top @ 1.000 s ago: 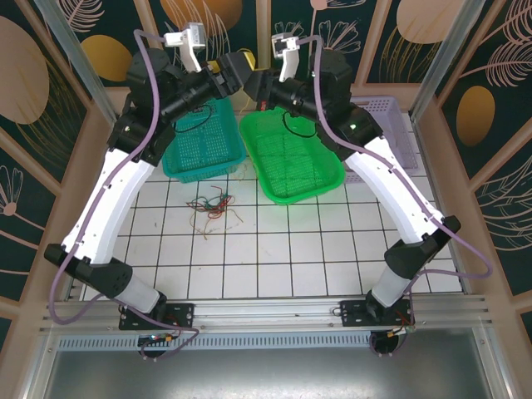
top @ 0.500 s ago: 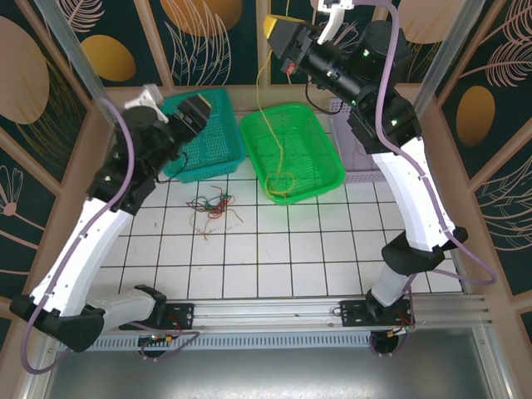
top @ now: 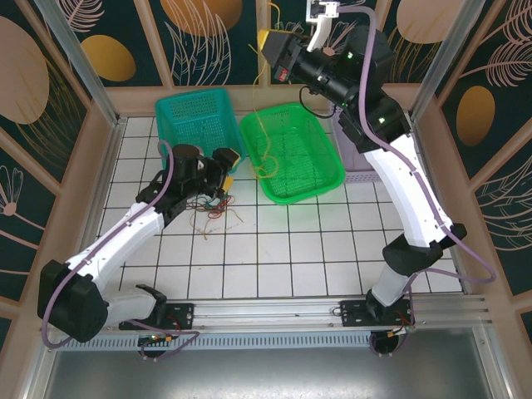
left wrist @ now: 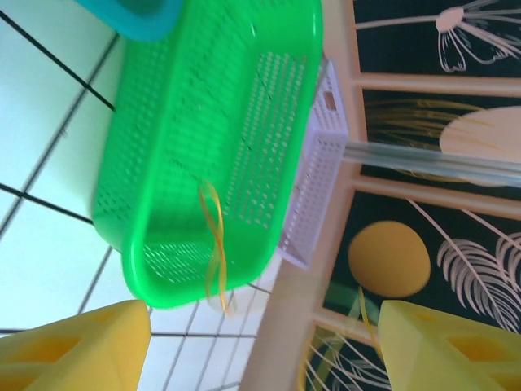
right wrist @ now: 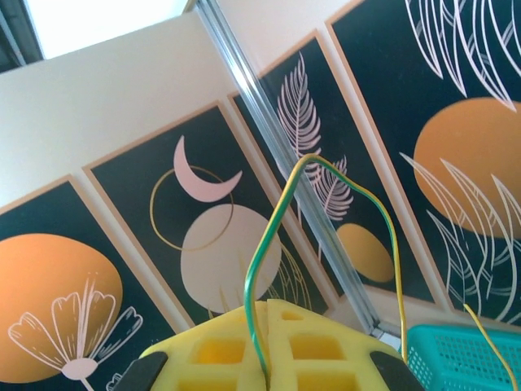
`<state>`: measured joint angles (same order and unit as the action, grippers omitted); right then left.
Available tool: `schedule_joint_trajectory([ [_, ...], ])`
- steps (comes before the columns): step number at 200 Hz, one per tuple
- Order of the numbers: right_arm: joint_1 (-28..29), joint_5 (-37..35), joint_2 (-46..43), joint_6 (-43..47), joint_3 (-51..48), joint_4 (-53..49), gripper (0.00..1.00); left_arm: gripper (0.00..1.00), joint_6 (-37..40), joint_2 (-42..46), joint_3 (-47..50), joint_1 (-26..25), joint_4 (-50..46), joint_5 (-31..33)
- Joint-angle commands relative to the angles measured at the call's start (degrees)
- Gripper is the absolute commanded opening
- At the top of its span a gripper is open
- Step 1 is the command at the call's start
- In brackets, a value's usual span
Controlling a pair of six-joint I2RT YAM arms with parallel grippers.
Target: Untangle the cables
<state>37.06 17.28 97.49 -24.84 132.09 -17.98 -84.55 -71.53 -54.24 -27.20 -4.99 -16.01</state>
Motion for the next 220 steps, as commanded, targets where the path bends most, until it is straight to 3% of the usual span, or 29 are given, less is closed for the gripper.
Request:
schedule_joint_trajectory([
  [1, -0.7, 2.2, -1.1, -1.3, -1.2, 5.3, 0.0, 0.75, -5.5, 0.3, 2.4, -0.2, 5.6, -4.5],
  [34, -1.0, 2.8, 0.1, -2.0, -1.2, 6.6, 0.0, 0.72, -5.3, -2.4, 1.8, -0.4, 1.4, -4.4],
  [106, -1.3, 4.0, -0.6, -2.9, -2.8, 6.6, 0.0, 0.73, -4.8, 3.6, 4.6, 0.2, 3.9, 8.9],
  [141, -1.1, 5.5, -3.2, -4.9, -7.2, 8.6, 0.0, 0.66, -12.7, -0.4, 8.1, 0.2, 6.5, -2.9],
  [176, -0.9, 6.5, -5.9, -6.8, -12.8, 11.9, 0.0, 0.69, -16.1, -3.1, 6.6, -0.5, 9.1, -8.1],
  [199, -0.8, 6.6, -6.1, -7.5, -13.7, 13.5, 0.0, 0.7, -13.1, -7.5, 2.5, -1.8, 5.2, -11.9],
  [220, -0.7, 6.8, -5.0, -7.6, -12.1, 13.6, 0.0, 0.68, -9.4, -9.9, 1.0, -2.3, 0.4, -11.7],
])
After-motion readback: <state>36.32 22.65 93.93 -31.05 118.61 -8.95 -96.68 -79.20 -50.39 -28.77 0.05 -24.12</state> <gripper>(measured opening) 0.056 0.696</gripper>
